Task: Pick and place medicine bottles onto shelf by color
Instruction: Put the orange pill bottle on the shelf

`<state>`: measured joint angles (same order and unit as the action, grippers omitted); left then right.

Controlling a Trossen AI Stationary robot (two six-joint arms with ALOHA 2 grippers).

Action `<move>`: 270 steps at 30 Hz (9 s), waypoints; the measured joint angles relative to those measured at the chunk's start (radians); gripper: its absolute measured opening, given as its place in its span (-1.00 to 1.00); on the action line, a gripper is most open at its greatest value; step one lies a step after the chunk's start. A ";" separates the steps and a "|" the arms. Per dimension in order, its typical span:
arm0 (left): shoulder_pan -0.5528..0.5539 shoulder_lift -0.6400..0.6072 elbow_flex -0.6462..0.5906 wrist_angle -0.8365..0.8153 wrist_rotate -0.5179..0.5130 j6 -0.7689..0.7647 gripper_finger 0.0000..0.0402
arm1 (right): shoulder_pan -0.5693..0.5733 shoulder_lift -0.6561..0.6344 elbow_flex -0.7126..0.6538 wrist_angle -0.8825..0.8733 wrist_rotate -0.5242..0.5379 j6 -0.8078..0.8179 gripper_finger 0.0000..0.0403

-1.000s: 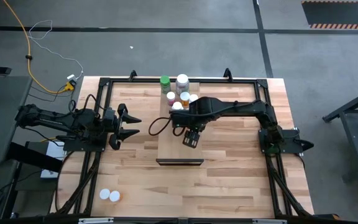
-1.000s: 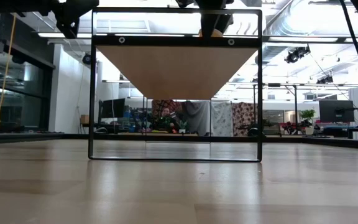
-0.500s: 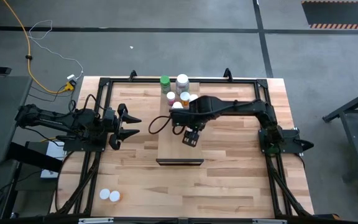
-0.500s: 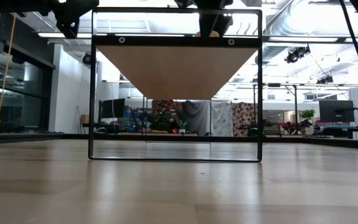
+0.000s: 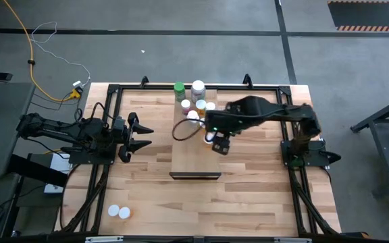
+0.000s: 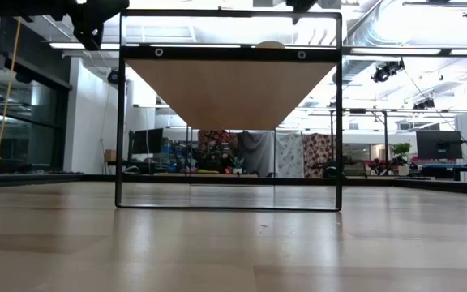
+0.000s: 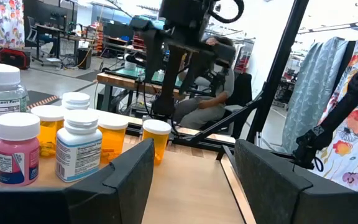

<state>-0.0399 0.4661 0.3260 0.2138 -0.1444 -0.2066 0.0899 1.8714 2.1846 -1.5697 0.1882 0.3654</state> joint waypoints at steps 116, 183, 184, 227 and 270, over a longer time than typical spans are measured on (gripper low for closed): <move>-0.962 1.215 0.813 -1.132 0.018 -0.742 0.40 | 0.172 -1.038 -1.891 2.177 0.315 -0.348 0.40; -0.600 0.944 1.134 -1.712 -0.225 -0.494 0.01 | 0.172 -1.039 -1.891 2.158 0.314 -0.348 0.40; -0.560 0.944 1.148 -1.711 -0.231 -0.459 0.01 | 0.172 -1.039 -1.891 2.158 0.315 -0.348 0.40; 0.151 1.447 1.678 -1.540 0.005 0.380 0.05 | 0.172 -1.039 -1.891 2.133 0.314 -0.340 0.40; 0.178 1.357 1.676 -1.537 -0.058 0.375 0.47 | 0.172 -1.039 -1.891 2.133 0.314 -0.340 0.40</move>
<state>0.1379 1.8232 2.0022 -1.3231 -0.2027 0.1688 0.2619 0.8322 0.2932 0.5629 0.5018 0.0257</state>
